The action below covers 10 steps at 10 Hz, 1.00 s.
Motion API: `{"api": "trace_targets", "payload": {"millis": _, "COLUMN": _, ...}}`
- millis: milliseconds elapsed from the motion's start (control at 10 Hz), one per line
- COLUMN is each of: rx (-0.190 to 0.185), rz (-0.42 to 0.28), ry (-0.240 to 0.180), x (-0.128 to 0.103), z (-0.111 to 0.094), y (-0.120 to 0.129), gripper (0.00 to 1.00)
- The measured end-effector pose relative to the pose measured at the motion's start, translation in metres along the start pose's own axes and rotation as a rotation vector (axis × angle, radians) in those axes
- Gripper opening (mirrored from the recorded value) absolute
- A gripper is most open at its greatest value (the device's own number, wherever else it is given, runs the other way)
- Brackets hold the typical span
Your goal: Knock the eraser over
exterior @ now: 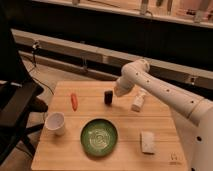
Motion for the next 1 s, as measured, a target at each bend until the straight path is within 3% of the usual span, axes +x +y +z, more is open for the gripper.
{"api": "trace_targets", "payload": {"millis": 1000, "rx": -0.004, "rz": -0.016, "ry": -0.006, "x": -0.0052, "z": 0.0019, "y": -0.0103, "gripper": 0.0}}
